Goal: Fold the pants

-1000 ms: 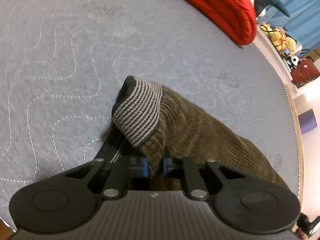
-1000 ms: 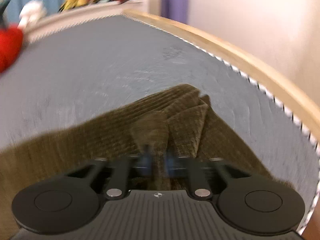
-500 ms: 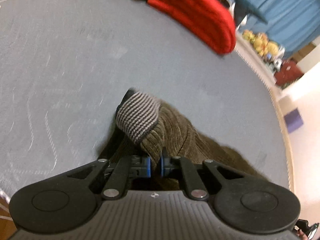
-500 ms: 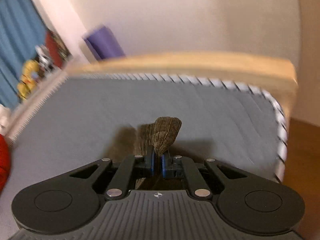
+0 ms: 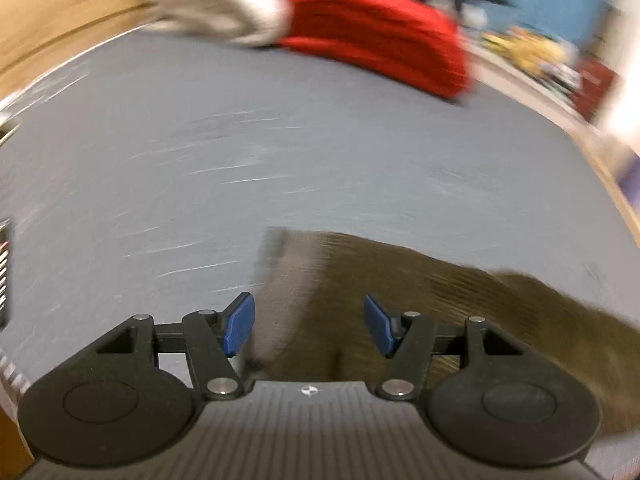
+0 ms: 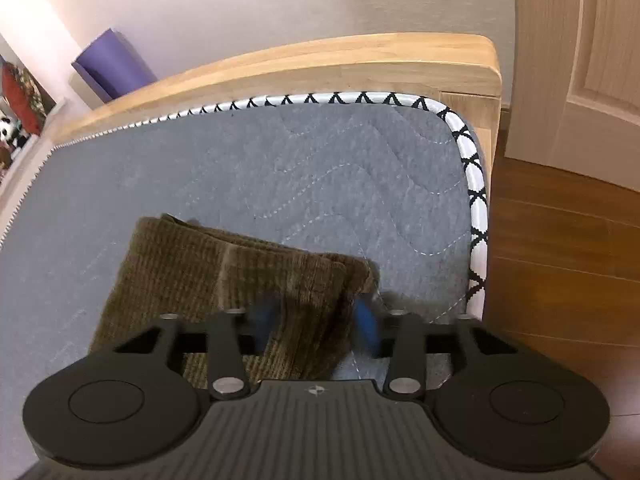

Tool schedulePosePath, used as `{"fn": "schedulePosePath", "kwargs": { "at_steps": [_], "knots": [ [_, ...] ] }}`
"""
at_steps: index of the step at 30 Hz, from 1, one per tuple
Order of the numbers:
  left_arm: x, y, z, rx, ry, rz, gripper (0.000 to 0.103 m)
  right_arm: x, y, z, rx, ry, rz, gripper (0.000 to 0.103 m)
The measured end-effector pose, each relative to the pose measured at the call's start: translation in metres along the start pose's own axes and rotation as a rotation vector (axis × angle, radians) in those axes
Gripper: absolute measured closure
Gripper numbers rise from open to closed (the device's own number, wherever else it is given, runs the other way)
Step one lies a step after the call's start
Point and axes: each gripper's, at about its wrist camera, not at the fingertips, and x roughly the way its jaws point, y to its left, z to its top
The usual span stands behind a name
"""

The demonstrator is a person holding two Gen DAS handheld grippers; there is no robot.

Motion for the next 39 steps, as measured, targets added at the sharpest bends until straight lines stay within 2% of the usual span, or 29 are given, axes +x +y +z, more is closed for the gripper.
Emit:
{"fn": "schedulePosePath", "kwargs": {
  "at_steps": [5,7,9,10,11,12,14,17,18,19,21,22,23,25,26,27,29,31,33,34,36,39],
  "knots": [
    [0.006,-0.06,-0.016,0.284,-0.038,-0.076,0.045,0.001,0.006,-0.002,-0.025,0.003,0.036,0.051],
    [0.006,-0.077,-0.022,0.354,-0.078,-0.094,0.048,0.003,0.008,0.0,-0.048,-0.008,0.057,0.051],
    [0.011,-0.092,-0.022,0.407,-0.084,-0.099,0.049,0.008,0.009,0.001,-0.079,0.005,0.078,0.05],
    [0.014,-0.099,-0.02,0.425,-0.075,-0.09,0.051,0.01,0.009,0.001,-0.102,0.009,0.077,0.055],
    [0.012,-0.109,-0.019,0.438,-0.077,-0.089,0.052,0.011,0.009,0.001,-0.12,0.007,0.067,0.08],
    [0.009,-0.122,-0.015,0.454,-0.092,-0.105,0.052,0.01,0.006,0.001,-0.117,-0.004,0.055,0.084],
    [0.007,-0.145,-0.009,0.497,-0.105,-0.152,0.051,0.006,-0.007,0.004,-0.022,0.0,0.079,0.087],
    [0.013,-0.187,-0.019,0.59,-0.136,-0.217,0.05,0.004,-0.01,0.003,-0.013,0.0,0.05,0.087],
    [0.023,-0.2,-0.027,0.614,-0.133,-0.236,0.05,0.006,-0.01,0.002,-0.025,0.011,0.035,0.086],
    [0.035,-0.21,-0.038,0.627,-0.105,-0.257,0.05,0.008,-0.011,0.001,-0.019,0.018,0.021,0.081],
    [0.059,-0.22,-0.062,0.649,0.019,-0.301,0.055,0.008,-0.019,0.001,0.026,0.016,-0.004,0.06],
    [0.067,-0.224,-0.073,0.663,0.072,-0.318,0.057,0.005,-0.023,0.003,0.046,-0.002,-0.034,0.045],
    [0.073,-0.228,-0.081,0.686,0.102,-0.338,0.06,0.001,-0.025,0.005,0.058,-0.023,-0.05,0.042],
    [0.08,-0.234,-0.09,0.738,0.11,-0.365,0.067,-0.008,-0.031,0.011,0.076,-0.073,-0.054,0.042],
    [0.084,-0.236,-0.092,0.747,0.112,-0.376,0.076,-0.009,-0.034,0.014,0.081,-0.083,-0.049,0.043],
    [0.088,-0.235,-0.091,0.742,0.126,-0.39,0.083,-0.007,-0.038,0.017,0.091,-0.072,-0.034,0.042],
    [0.097,-0.233,-0.089,0.721,0.173,-0.418,0.088,0.003,-0.047,0.019,0.129,-0.005,0.022,0.042],
    [0.113,-0.24,-0.096,0.758,0.27,-0.388,0.088,0.009,-0.05,0.016,0.16,0.033,0.065,0.042],
    [0.11,-0.245,-0.106,0.838,0.251,-0.374,0.088,0.01,-0.044,0.014,0.122,0.025,0.066,0.04],
    [0.108,-0.247,-0.105,0.846,0.251,-0.367,0.088,0.009,-0.04,0.014,0.108,0.027,0.071,0.04],
    [0.105,-0.245,-0.1,0.806,0.242,-0.383,0.088,0.004,-0.04,0.015,0.134,0.003,0.069,0.04],
    [0.092,-0.241,-0.097,0.776,0.186,-0.462,0.088,-0.001,-0.037,0.019,0.147,-0.005,0.114,0.037]
  ]
}}
